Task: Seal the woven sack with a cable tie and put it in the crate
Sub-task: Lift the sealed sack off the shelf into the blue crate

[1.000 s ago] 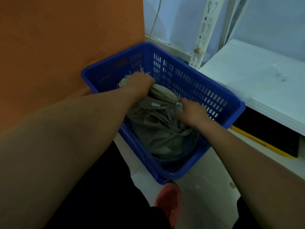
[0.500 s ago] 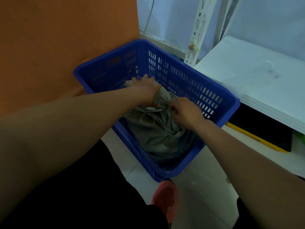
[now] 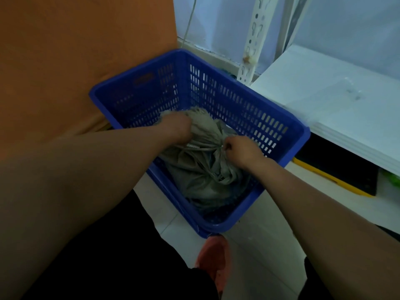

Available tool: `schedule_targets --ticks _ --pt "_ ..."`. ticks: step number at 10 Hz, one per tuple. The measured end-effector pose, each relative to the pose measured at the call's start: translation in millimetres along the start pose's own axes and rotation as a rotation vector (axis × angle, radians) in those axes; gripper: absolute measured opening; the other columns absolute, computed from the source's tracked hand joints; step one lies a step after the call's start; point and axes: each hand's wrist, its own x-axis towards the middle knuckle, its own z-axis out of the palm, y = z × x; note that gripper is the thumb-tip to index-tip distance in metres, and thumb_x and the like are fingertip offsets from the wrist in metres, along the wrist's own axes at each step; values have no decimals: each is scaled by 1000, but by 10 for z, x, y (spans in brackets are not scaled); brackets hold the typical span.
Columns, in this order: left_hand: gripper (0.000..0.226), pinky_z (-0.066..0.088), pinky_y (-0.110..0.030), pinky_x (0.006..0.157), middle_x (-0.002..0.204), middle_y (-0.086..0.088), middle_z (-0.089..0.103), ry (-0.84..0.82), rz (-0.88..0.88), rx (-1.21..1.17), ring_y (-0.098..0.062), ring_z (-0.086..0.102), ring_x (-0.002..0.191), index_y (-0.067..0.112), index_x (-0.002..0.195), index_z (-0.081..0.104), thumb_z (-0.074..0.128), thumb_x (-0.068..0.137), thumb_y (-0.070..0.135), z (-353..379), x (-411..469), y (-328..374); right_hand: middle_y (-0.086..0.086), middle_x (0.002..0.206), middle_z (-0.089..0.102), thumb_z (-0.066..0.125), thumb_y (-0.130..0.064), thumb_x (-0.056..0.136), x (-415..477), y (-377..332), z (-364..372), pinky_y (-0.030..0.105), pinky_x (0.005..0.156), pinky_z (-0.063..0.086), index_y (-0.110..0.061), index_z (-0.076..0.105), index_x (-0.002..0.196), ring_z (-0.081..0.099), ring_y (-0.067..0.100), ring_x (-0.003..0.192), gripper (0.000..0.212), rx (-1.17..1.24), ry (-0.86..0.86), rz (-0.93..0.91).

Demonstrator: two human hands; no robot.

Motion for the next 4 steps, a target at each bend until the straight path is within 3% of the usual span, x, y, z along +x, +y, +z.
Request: schedule_targets --ticks 1,2,3,4 --pt "51 41 -46 99 143 -13 40 91 180 -4 -33 42 128 17 143 41 52 93 23 -37 37 84 11 120 67 48 -18 96 18 -22 69 36 88 51 -16 69 118 61 28 107 30 -9 -153 -1" --pt "60 38 -49 109 152 -8 38 -228 200 30 -30 41 134 28 150 33 54 94 35 144 61 133 12 134 61 45 -18 99 -46 -43 139 35 97 48 -16 62 132 58 30 117 37 -77 -333 -33" --pt "67 36 -42 107 157 -8 31 -440 158 179 -31 40 136 27 155 25 55 96 37 258 -8 182 7 147 53 44 -21 102 -82 -7 139 32 106 42 -24 55 142 52 28 129 41 -65 -389 -69" --pt "56 42 -45 107 149 -8 44 -335 158 12 -30 48 129 27 149 38 55 96 31 47 19 154 4 136 61 54 -21 99 -67 45 -189 27 93 42 -28 62 133 57 20 114 36 2 -259 -85"
